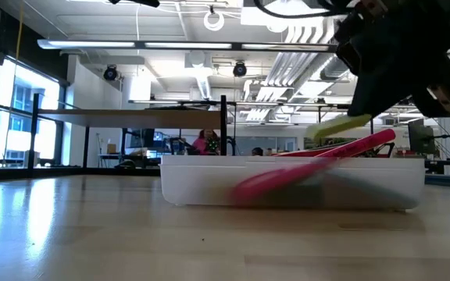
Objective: Pack school essentials
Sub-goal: Put the yellow eraser into the supply box
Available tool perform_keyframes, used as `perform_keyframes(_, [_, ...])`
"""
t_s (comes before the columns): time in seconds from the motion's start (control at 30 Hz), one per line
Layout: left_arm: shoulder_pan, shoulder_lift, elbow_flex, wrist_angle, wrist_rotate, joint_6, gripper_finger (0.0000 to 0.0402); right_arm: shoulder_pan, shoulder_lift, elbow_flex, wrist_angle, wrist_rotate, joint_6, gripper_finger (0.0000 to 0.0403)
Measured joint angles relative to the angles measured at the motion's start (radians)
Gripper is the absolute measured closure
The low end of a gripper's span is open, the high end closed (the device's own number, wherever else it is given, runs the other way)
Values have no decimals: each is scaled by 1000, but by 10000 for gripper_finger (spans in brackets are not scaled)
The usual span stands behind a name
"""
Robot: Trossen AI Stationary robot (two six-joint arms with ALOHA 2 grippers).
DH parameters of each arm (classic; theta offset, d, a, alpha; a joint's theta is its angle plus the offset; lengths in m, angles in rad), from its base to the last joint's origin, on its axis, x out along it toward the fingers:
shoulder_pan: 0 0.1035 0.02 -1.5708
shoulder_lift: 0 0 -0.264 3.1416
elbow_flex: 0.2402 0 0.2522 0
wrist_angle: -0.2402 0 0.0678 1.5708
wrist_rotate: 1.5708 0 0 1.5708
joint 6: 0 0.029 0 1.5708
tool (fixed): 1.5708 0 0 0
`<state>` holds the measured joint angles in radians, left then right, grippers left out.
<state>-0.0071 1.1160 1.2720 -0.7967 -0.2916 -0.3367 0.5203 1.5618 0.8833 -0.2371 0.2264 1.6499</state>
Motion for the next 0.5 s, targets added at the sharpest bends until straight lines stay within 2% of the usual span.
perform_keyframes(0.5, [0, 0, 0, 0, 0, 8, 7, -3, 39, 0, -13, 30, 49, 400])
